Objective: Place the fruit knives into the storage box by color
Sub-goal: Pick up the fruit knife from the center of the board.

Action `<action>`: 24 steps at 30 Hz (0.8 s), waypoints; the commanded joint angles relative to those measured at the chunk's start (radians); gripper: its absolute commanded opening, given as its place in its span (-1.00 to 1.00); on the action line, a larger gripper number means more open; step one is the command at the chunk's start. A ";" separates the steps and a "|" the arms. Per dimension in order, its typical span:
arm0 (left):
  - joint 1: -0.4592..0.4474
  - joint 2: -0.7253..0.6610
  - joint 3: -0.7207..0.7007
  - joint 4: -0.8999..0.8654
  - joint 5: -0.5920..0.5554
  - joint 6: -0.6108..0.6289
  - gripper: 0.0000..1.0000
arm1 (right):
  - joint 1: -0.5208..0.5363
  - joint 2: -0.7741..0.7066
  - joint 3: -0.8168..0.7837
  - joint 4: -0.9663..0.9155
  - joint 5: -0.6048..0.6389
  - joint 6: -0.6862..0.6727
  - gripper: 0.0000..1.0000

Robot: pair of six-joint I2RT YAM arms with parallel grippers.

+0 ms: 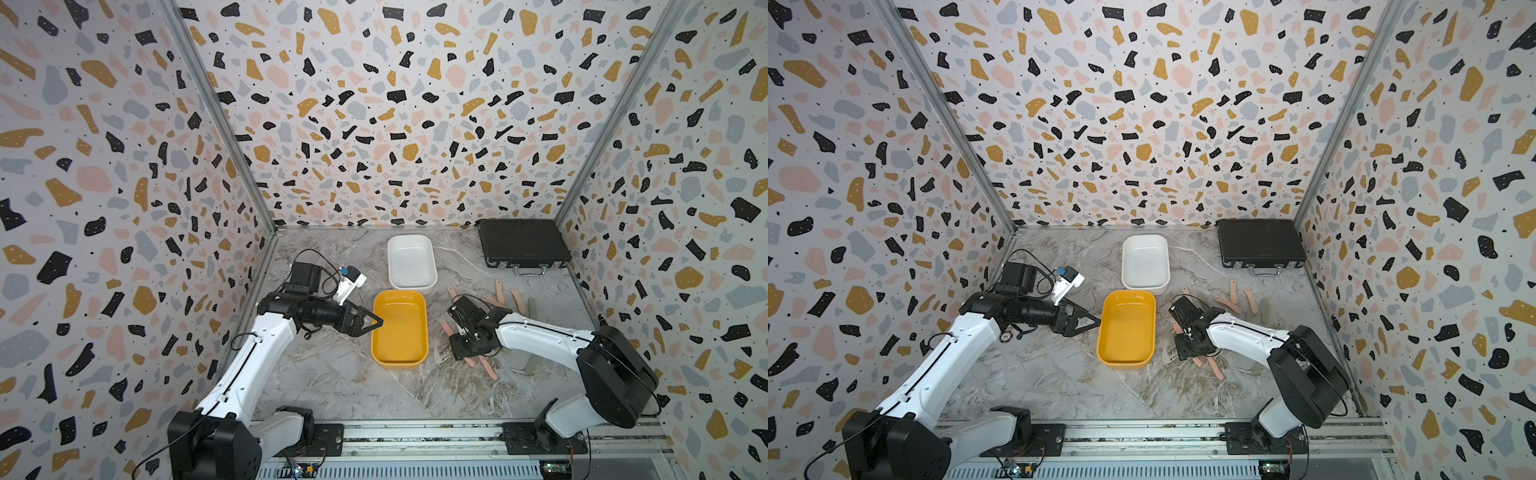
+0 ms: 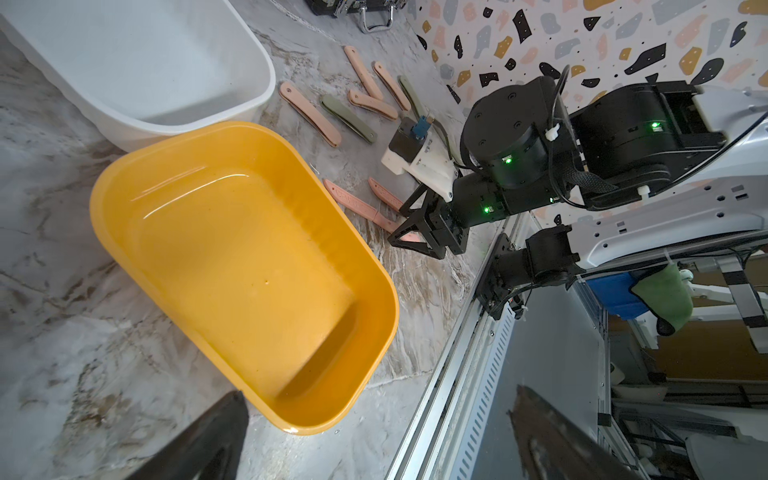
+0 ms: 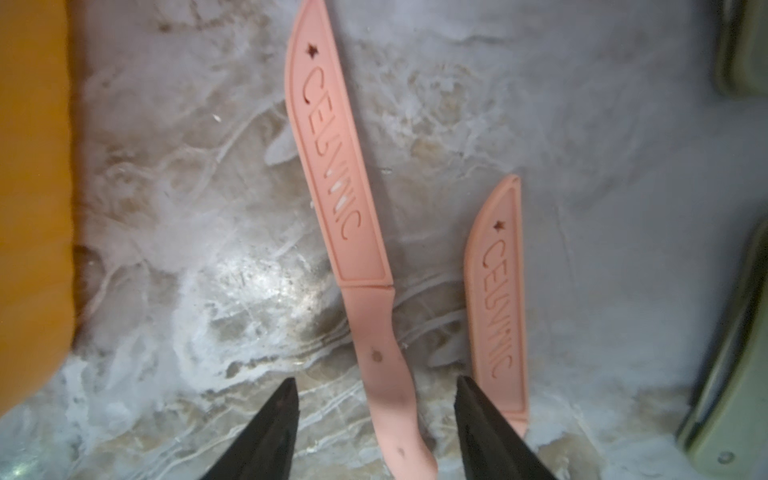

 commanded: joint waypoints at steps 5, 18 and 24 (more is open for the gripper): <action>-0.006 0.012 0.000 0.002 -0.013 0.016 0.98 | 0.010 0.036 0.001 -0.029 0.013 0.004 0.06; -0.006 0.005 0.007 -0.002 -0.035 0.020 0.99 | 0.016 0.093 0.038 -0.062 0.034 -0.010 -0.34; -0.006 0.010 0.010 -0.004 -0.038 0.019 0.99 | 0.018 0.098 0.048 -0.071 0.035 -0.013 -0.52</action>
